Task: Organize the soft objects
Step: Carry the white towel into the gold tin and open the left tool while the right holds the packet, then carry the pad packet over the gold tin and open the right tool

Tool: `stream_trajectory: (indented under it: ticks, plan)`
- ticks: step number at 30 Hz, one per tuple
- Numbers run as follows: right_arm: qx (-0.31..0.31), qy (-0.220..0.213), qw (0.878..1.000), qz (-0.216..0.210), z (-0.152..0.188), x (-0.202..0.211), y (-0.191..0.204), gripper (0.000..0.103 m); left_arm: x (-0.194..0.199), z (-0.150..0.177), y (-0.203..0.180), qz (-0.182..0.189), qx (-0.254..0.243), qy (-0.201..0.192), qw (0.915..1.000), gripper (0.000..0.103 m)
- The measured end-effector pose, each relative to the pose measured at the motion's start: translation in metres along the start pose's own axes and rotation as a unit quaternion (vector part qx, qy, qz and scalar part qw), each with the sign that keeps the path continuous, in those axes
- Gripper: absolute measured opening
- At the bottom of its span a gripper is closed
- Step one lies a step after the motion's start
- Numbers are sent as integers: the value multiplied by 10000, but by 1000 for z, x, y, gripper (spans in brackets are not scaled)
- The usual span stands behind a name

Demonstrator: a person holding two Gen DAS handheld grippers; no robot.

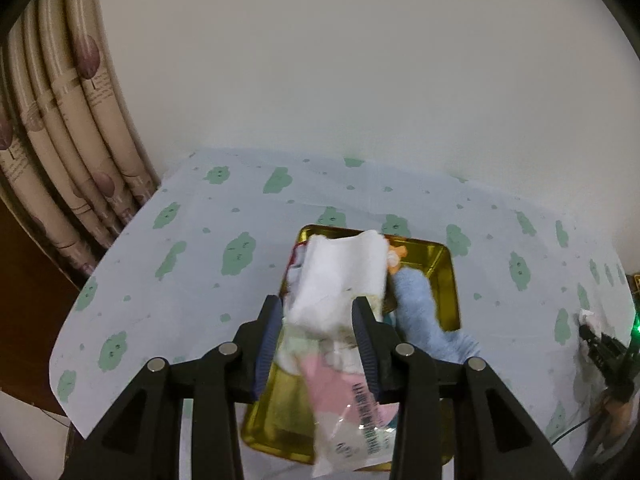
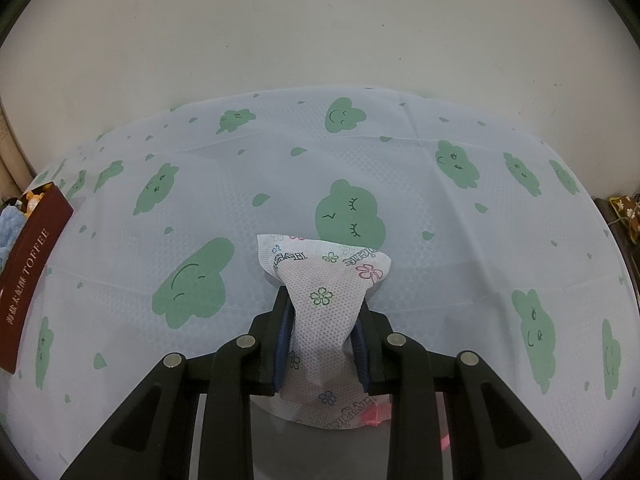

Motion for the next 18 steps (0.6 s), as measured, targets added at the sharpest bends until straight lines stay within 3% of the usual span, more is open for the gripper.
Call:
stream_trajectory:
  ticks: [5, 18]
  plan:
    - [34, -2, 10000, 40, 0, 0, 1, 26, 2, 15, 15, -197, -95, -73, 9997, 37]
    - [48, 60, 9997, 246, -7, 13, 19, 20, -6, 42, 57, -720, 262, -303, 9966, 37]
Point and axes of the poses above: each gripper's, at about its wrist camera, not at the fingertips, and x roughly against the way its jaws point, y to its left, z to its underside, the point moved 1 cm from there along -x, roughly the way its jaws point, and after that the axes turned 2 degrees about -x, right-handed, at the moved point
